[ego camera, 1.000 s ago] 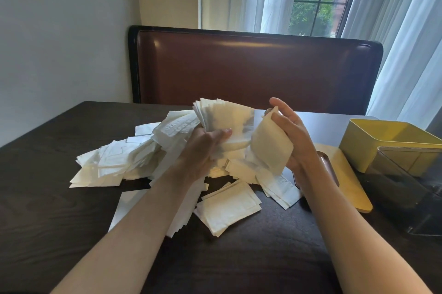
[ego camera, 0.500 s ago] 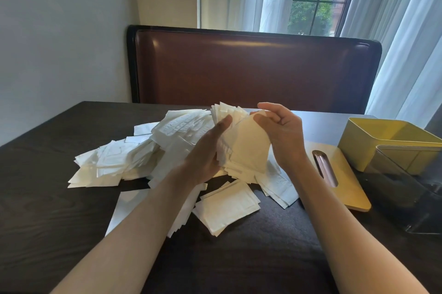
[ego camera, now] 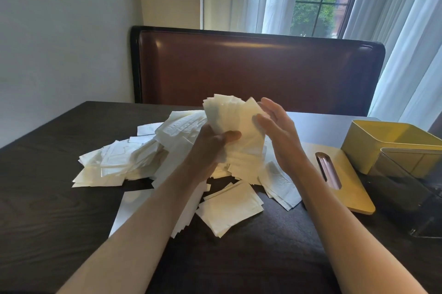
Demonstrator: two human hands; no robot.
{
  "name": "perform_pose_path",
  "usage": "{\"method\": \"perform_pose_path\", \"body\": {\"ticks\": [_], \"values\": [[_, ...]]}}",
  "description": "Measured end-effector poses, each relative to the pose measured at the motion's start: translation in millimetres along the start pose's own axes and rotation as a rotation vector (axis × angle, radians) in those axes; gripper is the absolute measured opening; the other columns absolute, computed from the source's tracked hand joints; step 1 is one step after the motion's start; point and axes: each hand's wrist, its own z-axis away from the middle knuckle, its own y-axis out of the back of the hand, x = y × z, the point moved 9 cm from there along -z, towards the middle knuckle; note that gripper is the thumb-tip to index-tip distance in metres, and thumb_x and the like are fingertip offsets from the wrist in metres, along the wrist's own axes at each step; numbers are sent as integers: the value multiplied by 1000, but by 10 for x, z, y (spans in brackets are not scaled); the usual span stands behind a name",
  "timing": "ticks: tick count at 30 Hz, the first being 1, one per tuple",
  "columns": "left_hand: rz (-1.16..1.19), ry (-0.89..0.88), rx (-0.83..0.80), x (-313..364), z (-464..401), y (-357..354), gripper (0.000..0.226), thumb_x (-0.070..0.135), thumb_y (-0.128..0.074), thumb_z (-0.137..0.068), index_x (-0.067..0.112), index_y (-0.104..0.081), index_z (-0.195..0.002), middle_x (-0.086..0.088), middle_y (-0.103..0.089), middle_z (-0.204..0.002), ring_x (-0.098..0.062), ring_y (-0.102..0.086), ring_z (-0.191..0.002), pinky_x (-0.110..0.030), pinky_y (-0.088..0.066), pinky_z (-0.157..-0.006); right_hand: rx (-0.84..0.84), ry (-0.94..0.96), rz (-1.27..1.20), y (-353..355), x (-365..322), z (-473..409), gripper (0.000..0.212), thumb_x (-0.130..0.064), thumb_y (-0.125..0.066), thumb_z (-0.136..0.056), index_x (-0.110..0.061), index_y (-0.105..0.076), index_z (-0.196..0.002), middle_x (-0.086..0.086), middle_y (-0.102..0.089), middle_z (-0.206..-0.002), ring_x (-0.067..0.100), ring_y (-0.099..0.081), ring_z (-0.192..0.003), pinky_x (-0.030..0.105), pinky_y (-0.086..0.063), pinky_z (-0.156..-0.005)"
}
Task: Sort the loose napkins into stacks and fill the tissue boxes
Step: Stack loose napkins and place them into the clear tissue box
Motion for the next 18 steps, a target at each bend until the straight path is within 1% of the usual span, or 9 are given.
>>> {"method": "perform_pose_path", "body": {"ticks": [2, 4, 5, 7, 10, 12, 15, 17, 18], "values": [[-35, -2, 6, 1, 3, -6, 43, 6, -70, -71, 9, -67, -113, -18, -73, -107, -34, -71, -102, -47, -58, -89, -62, -27, 9, -84, 35, 23, 58, -41, -66, -83, -21, -53, -136, -2, -61, -119, 9, -62, -106, 25, -57, -79], [-66, -18, 29, 17, 3, 5, 41, 5, -73, -73, 10, -68, -114, -20, -73, -110, -36, -70, -103, -50, -58, -90, -24, 5, 21, -57, -6, 28, 44, -32, -70, -87, -18, -59, -127, 0, -64, -108, 13, -65, -97, 22, -55, -70], [-79, -39, 28, 35, 5, 5, 41, 3, -74, -77, 10, -67, -116, -20, -72, -111, -36, -70, -103, -52, -58, -90, 13, 26, 24, -17, -40, 26, 38, -26, -71, -89, -17, -61, -124, 1, -65, -106, 14, -65, -96, 21, -55, -68], [-94, -73, 33, 66, 13, 12, 41, 1, -74, -81, 9, -66, -120, -19, -72, -111, -35, -70, -103, -52, -59, -89, 38, 51, 15, 16, -105, 30, 33, -17, -70, -89, -15, -63, -122, 2, -65, -106, 11, -66, -94, 19, -54, -67], [-147, -89, 65, 70, 29, 33, 48, 16, -77, -75, 14, -64, -121, -15, -73, -108, -32, -71, -101, -52, -59, -87, 31, 31, -28, 18, -138, 51, 33, -15, -68, -90, -13, -63, -122, 4, -67, -105, 9, -67, -89, 20, -54, -67], [-215, -102, 49, 91, 40, 8, 49, 23, -77, -76, 16, -61, -122, -12, -73, -107, -28, -71, -100, -49, -60, -85, 29, 20, -29, 30, -169, 75, 25, -15, -66, -91, -12, -67, -116, 3, -70, -98, 11, -68, -85, 21, -55, -67], [-278, -105, -32, 108, 75, -97, 52, 26, -75, -78, 16, -56, -125, -8, -71, -107, -19, -71, -97, -37, -61, -80, 31, 8, -42, 67, -197, 137, 13, -14, -65, -93, -11, -70, -104, 2, -71, -87, 15, -69, -78, 24, -57, -64], [-291, -90, -110, 70, 104, -200, 56, 24, -76, -78, 15, -52, -129, -8, -70, -110, -16, -70, -100, -31, -59, -81, 61, 7, -44, 113, -209, 192, 11, -14, -64, -93, -10, -69, -102, 3, -70, -85, 16, -68, -75, 24, -56, -61], [-308, -87, -135, 56, 116, -239, 57, 23, -77, -78, 16, -53, -129, -8, -70, -112, -16, -69, -102, -32, -58, -83, 68, 11, -34, 135, -217, 226, 12, -15, -63, -94, -9, -68, -104, 5, -71, -88, 18, -69, -77, 23, -55, -61]]}}
